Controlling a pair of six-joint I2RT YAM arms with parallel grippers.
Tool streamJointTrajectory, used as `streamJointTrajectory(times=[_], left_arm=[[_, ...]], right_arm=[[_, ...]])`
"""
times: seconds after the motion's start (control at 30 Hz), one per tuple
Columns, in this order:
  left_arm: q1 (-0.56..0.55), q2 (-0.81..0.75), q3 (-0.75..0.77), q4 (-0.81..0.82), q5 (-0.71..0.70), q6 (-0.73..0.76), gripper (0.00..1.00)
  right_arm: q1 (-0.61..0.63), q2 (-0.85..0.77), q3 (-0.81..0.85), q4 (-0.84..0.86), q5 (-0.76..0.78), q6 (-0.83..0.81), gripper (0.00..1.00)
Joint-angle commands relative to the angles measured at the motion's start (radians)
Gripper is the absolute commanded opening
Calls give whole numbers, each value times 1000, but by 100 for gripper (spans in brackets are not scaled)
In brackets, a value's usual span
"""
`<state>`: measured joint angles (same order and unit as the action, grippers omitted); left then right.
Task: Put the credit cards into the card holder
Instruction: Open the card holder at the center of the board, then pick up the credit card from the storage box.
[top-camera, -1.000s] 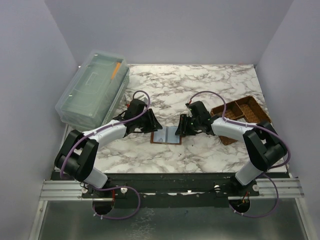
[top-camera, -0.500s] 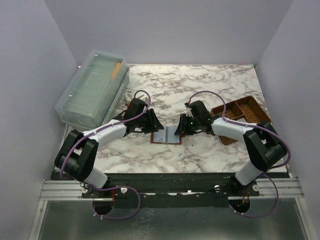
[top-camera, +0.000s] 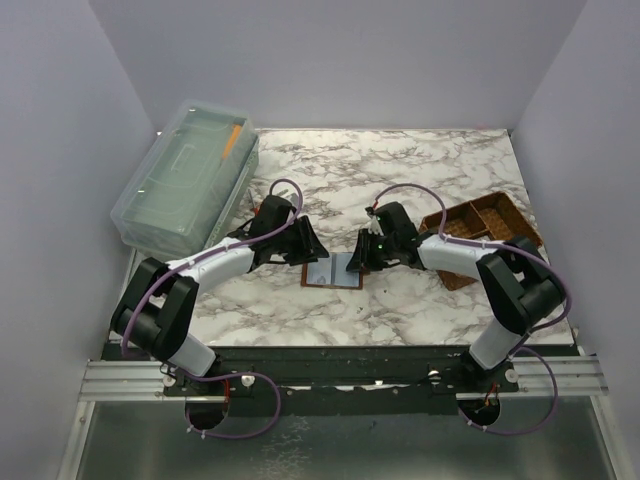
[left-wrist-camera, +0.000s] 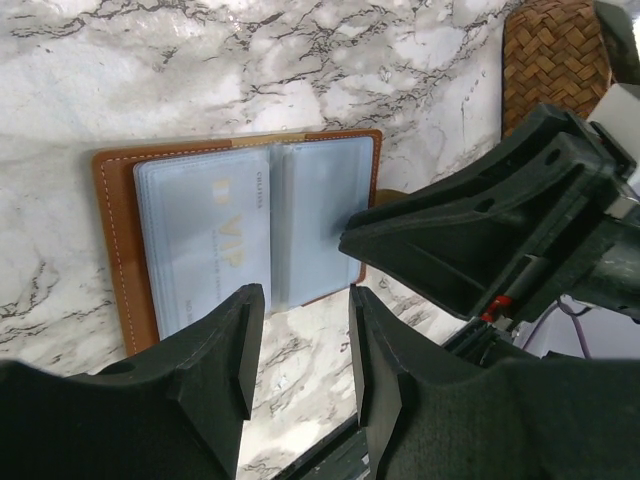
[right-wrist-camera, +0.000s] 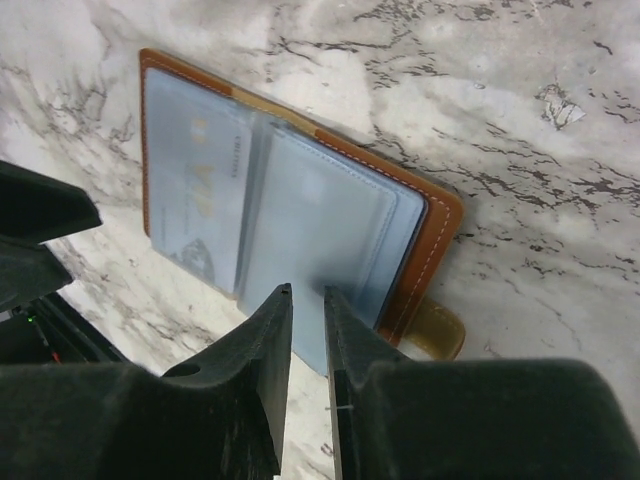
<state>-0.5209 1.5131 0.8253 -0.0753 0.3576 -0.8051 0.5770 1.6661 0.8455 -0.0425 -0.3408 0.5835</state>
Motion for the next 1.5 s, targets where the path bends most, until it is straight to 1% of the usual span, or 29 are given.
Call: streamJointTrajectory(times=[0.0, 0.27, 0.37, 0.47, 0.53, 0.67, 0.7, 0.8, 0.9, 1.0, 1.1, 1.13, 1.2, 1.23, 1.33, 1.4, 1.47], left_arm=[[-5, 16, -17, 27, 24, 0, 45], [-5, -8, -14, 28, 27, -2, 45], [-6, -29, -6, 15, 23, 3, 45], [-5, -49, 25, -30, 25, 22, 47], [-5, -63, 70, -85, 26, 48, 50], [-5, -108, 186, -201, 14, 133, 62], [-5, -120, 215, -225, 6, 153, 66], [-5, -148, 290, -271, 1, 213, 74], [-6, -153, 343, -297, 1, 260, 79], [-5, -144, 363, -308, 8, 289, 83], [-7, -136, 360, -307, 40, 295, 86], [-21, -137, 355, -305, 35, 303, 87], [-83, -147, 351, -315, -45, 343, 91], [-122, -156, 348, -325, -89, 359, 92], [-211, -197, 321, -335, -158, 375, 96], [-245, -230, 304, -336, -188, 371, 98], [-277, -258, 291, -337, -229, 373, 99]], right_arm=[[7, 60, 6, 33, -25, 11, 23], [12, 98, 18, 106, -85, 35, 29], [12, 93, 28, 86, -73, 27, 30], [12, 63, 46, 30, -52, 4, 31], [11, 8, 81, -60, 9, -21, 33], [9, -130, 138, -249, 213, -86, 46], [4, -163, 154, -287, 286, -103, 49], [-34, -229, 207, -401, 441, -151, 56], [-120, -251, 273, -524, 548, -191, 58], [-181, -256, 335, -617, 672, -255, 64], [-219, -248, 383, -688, 864, -318, 66], [-225, -244, 381, -696, 930, -352, 66], [-239, -236, 377, -732, 1052, -402, 68], [-254, -243, 362, -736, 1068, -441, 69], [-314, -304, 279, -677, 1029, -623, 74], [-364, -353, 222, -642, 984, -719, 74], [-379, -412, 154, -595, 967, -836, 74]])
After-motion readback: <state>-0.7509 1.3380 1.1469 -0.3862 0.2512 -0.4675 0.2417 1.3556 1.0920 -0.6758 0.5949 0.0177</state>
